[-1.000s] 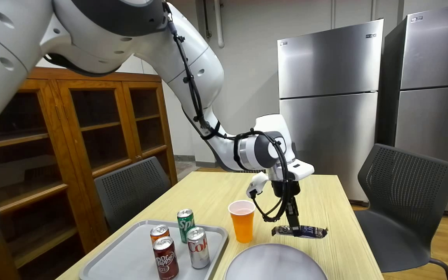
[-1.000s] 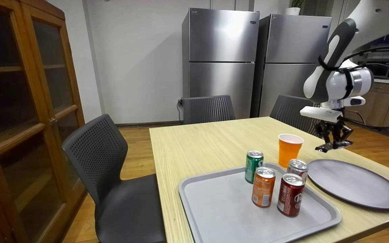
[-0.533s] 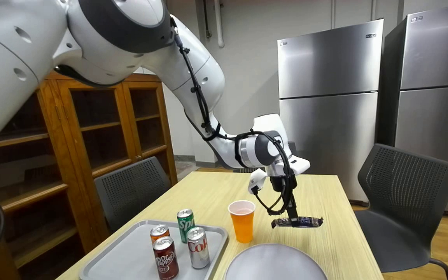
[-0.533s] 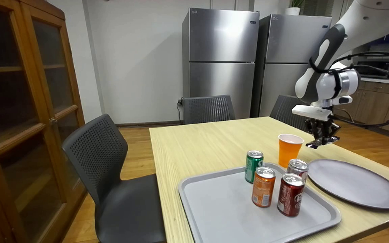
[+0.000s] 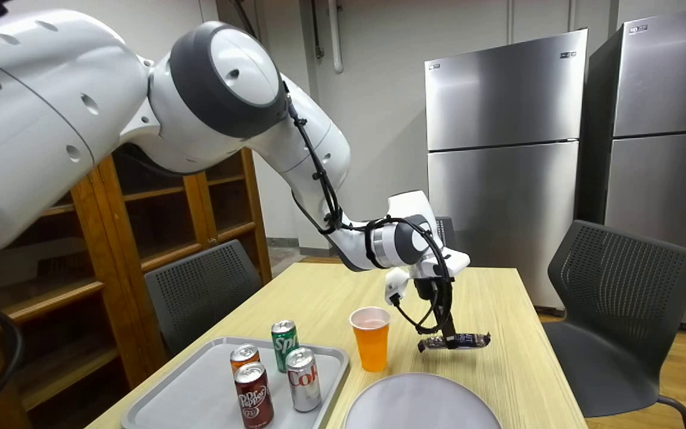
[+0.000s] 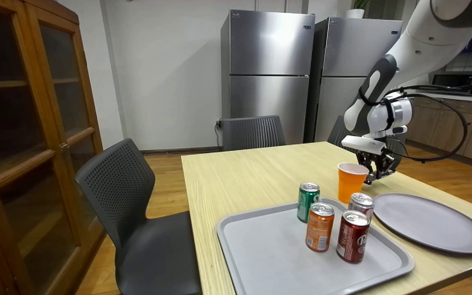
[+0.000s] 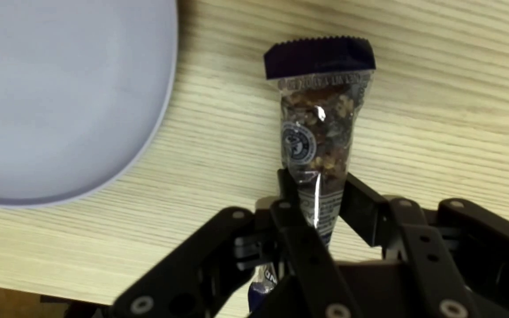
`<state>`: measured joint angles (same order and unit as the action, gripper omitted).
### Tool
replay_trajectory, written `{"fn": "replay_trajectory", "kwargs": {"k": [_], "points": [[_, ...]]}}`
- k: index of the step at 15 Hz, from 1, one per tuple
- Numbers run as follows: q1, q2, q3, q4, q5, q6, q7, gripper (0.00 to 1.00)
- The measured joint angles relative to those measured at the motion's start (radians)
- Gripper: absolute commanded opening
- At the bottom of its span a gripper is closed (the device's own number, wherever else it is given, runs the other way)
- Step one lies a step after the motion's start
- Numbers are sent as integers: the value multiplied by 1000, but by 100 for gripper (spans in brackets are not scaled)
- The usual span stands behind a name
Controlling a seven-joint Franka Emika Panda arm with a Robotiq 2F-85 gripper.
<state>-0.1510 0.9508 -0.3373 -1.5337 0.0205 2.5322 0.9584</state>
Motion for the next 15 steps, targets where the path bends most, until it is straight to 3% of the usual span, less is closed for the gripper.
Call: {"fn": "replay_trajectory", "kwargs": {"k": [1, 2, 3, 8, 10, 15], "points": [[0, 21, 0, 29, 0, -10, 0, 7], [0, 39, 0, 55, 0, -20, 0, 54], [0, 55, 0, 80, 0, -30, 0, 55], [-7, 85, -4, 146, 0, -52, 0, 92], [-10, 78, -8, 150, 0, -52, -2, 100], [-11, 16, -16, 129, -2, -28, -68, 100]]}}
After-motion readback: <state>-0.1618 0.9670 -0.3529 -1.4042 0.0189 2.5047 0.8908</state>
